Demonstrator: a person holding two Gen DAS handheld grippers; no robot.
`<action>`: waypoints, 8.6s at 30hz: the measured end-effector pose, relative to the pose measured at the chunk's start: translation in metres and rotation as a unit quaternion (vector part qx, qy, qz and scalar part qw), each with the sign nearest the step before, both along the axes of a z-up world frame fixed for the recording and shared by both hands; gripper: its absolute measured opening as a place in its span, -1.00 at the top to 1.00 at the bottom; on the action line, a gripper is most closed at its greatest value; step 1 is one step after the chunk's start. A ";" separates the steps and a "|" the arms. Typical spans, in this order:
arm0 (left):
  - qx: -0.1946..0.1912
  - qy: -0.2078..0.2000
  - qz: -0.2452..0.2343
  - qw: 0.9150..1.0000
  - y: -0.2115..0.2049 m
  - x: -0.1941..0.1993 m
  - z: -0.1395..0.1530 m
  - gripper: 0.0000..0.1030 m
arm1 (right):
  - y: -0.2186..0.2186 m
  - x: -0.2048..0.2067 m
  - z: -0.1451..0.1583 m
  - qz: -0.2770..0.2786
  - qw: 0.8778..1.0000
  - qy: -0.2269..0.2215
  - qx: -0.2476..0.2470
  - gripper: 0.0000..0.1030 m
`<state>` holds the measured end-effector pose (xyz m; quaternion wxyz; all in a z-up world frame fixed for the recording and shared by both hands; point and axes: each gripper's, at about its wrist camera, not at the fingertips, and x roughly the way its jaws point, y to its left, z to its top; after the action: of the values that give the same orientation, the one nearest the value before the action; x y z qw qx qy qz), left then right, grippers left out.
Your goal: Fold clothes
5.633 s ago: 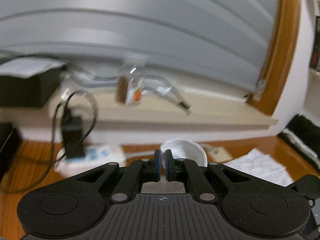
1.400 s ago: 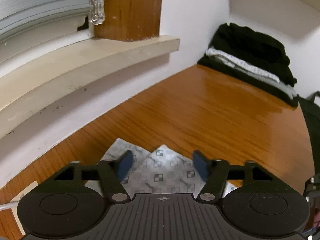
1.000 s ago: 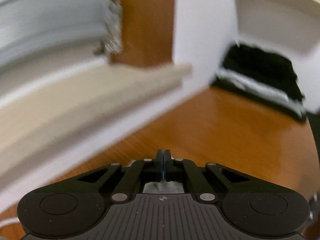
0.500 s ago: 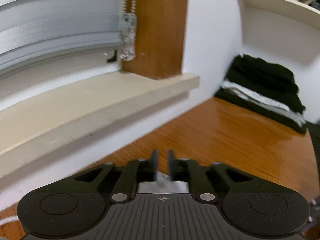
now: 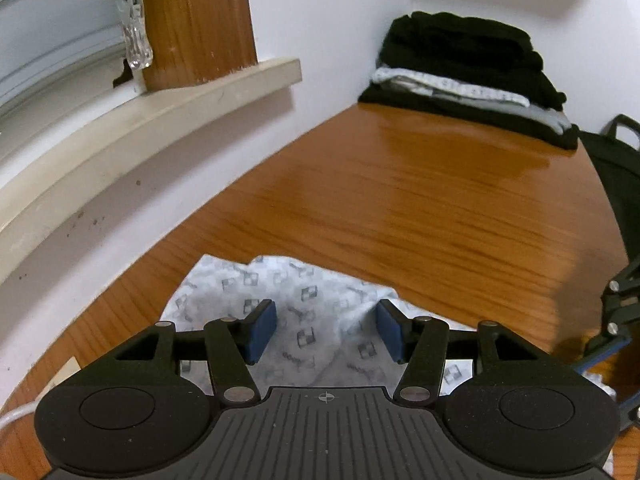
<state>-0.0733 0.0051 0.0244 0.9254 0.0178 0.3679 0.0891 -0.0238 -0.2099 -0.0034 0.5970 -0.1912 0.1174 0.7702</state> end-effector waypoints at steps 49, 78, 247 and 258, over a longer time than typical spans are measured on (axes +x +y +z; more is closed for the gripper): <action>0.048 -0.053 0.094 0.993 0.035 -0.037 0.030 -0.10 | 0.056 0.043 0.026 -0.055 0.992 0.091 -0.064 0.23; 0.039 -0.003 0.155 0.987 0.083 -0.131 0.000 -0.19 | 0.057 0.006 0.016 0.029 0.996 0.046 -0.072 -0.10; -0.269 -0.321 -0.005 0.908 -0.010 0.115 0.288 0.86 | -0.076 0.104 0.345 -0.191 0.966 -0.155 0.081 0.86; -0.275 -0.164 0.183 0.929 0.126 -0.107 0.060 0.86 | 0.083 -0.097 0.125 0.100 0.985 -0.091 -0.104 0.86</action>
<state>-0.1807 0.1308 0.0844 0.9091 -0.3201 0.2181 0.1536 -0.1206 -0.1270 0.1212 0.5022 -0.3322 0.1224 0.7889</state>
